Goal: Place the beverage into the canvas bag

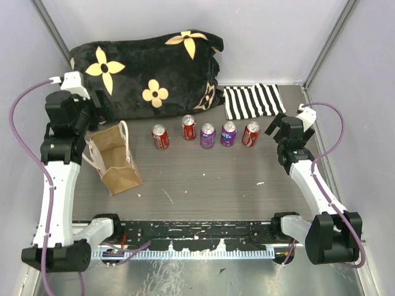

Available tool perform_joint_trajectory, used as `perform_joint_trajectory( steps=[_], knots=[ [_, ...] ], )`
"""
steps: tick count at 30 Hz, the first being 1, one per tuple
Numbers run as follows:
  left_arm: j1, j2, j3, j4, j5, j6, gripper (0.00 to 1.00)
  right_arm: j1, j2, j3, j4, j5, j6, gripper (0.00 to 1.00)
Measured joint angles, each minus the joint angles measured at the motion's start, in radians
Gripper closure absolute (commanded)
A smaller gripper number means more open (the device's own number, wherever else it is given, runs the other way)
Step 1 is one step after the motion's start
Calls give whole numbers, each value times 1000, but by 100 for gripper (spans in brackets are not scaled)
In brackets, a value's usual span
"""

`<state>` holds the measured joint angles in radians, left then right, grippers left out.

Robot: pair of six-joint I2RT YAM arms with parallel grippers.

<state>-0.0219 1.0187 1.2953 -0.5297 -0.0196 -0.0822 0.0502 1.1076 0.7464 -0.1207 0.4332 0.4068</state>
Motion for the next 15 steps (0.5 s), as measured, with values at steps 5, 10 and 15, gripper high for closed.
perform_joint_trajectory(
  steps=[5,10,15],
  knots=[
    [143,149,81,-82,-52,-74,2,0,-24,-6,0,-7,-16,0],
    [167,253,92,-127,-106,-80,2,-2,-30,-6,0,-103,-50,0],
    [173,313,83,-132,-152,-83,2,-2,-27,-2,-1,-203,-70,0]
  ],
)
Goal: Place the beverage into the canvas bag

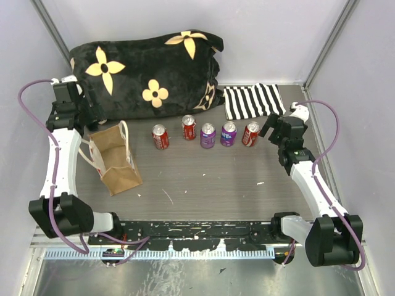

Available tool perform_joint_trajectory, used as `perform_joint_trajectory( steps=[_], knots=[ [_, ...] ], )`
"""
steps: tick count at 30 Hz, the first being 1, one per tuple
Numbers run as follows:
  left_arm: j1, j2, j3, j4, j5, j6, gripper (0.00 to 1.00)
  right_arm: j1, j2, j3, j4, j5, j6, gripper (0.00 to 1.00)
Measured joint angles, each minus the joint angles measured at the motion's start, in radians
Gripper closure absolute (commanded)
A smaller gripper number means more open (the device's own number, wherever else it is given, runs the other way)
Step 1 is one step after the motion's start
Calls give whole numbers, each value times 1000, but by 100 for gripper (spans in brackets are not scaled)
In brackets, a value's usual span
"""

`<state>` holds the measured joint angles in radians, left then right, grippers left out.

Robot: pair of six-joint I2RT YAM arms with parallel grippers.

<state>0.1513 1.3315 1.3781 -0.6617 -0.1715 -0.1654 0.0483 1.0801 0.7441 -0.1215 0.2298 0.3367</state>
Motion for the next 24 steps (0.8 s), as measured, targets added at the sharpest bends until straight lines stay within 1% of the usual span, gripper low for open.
perform_joint_trajectory(
  steps=[8,11,15,17,18,21,24],
  knots=[
    [27,88,-17,1,-60,3,2,0,15,36,-22,-90,-21,0],
    [43,108,-24,0,-63,4,0,0,15,38,-27,-102,-25,2],
    [65,138,-35,-16,-51,2,9,0,14,39,-49,-116,-37,3],
    [71,139,-73,-40,-26,3,12,0,10,39,-60,-118,-43,3],
    [71,139,-76,-42,-25,3,15,0,5,39,-68,-119,-45,3],
    [71,132,-116,-56,11,11,23,0,-23,37,-86,-119,-47,4],
    [71,124,-146,-75,46,31,28,0,-67,23,-90,-119,-47,3]
  ],
)
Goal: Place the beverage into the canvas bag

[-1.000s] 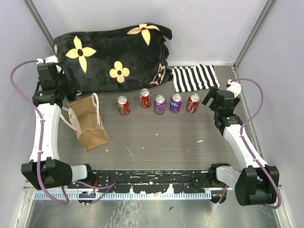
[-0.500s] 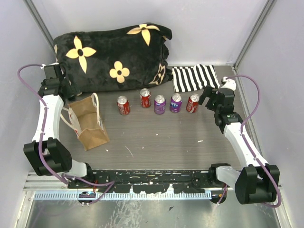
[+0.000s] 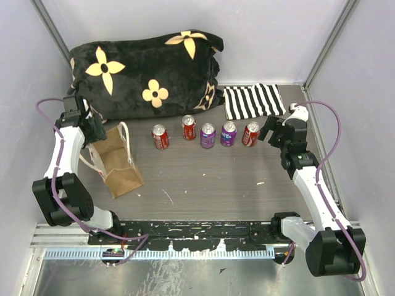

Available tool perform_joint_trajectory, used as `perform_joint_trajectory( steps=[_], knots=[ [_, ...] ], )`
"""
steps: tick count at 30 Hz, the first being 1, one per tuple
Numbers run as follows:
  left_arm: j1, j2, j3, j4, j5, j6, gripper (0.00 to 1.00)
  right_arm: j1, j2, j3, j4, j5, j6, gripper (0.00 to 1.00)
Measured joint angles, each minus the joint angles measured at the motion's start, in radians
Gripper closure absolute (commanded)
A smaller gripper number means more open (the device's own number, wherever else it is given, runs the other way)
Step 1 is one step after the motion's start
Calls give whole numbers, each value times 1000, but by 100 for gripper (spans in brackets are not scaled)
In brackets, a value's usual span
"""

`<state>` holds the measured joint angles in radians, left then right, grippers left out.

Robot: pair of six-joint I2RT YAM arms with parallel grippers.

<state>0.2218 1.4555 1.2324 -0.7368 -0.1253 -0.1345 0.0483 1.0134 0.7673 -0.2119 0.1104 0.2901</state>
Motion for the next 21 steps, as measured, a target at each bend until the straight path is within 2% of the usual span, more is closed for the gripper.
perform_joint_trajectory(
  steps=[2,8,13,15,21],
  knots=[
    [0,0,-10,-8,12,14,30,0,-25,-15,-3,0,1,3],
    [0,0,-36,-22,23,58,51,0,-63,-58,-11,0,10,3],
    [0,-2,-64,-26,43,88,89,0,-67,-72,-30,0,20,3],
    [0,-7,-73,-24,53,102,99,0,-67,-74,-35,0,26,3],
    [1,-21,-88,-18,91,131,100,0,-67,-76,-41,0,39,3]
  ],
)
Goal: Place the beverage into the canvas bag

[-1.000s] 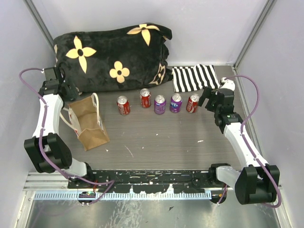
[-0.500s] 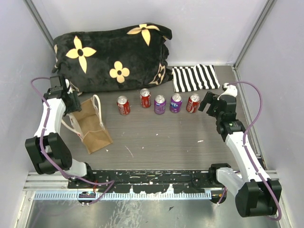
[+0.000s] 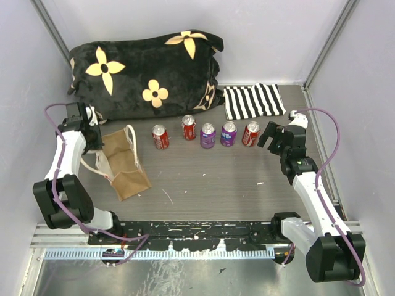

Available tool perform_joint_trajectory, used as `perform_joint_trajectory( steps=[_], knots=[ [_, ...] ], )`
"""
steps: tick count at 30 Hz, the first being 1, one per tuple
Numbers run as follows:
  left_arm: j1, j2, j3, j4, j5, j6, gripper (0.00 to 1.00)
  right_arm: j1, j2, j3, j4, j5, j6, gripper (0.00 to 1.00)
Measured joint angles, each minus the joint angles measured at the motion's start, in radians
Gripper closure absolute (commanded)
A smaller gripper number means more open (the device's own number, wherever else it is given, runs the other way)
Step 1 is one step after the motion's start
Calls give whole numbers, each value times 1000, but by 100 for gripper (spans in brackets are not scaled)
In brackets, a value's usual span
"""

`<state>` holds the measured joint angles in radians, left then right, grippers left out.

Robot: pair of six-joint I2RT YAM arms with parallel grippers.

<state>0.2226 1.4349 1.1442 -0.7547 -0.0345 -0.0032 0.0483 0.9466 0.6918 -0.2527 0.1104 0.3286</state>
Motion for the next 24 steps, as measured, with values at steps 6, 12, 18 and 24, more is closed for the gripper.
perform_joint_trajectory(
  steps=[6,12,18,24],
  knots=[
    [2,-4,38,-49,102,9,100,0,0,0,-4,0,11,3],
    [1,-4,225,-120,264,-2,100,0,2,0,-7,-1,11,3],
    [-1,-6,307,-170,404,-14,100,0,30,7,-8,-6,10,3],
    [-52,-7,341,-253,463,-29,100,0,52,26,-9,-13,10,3]
  ],
)
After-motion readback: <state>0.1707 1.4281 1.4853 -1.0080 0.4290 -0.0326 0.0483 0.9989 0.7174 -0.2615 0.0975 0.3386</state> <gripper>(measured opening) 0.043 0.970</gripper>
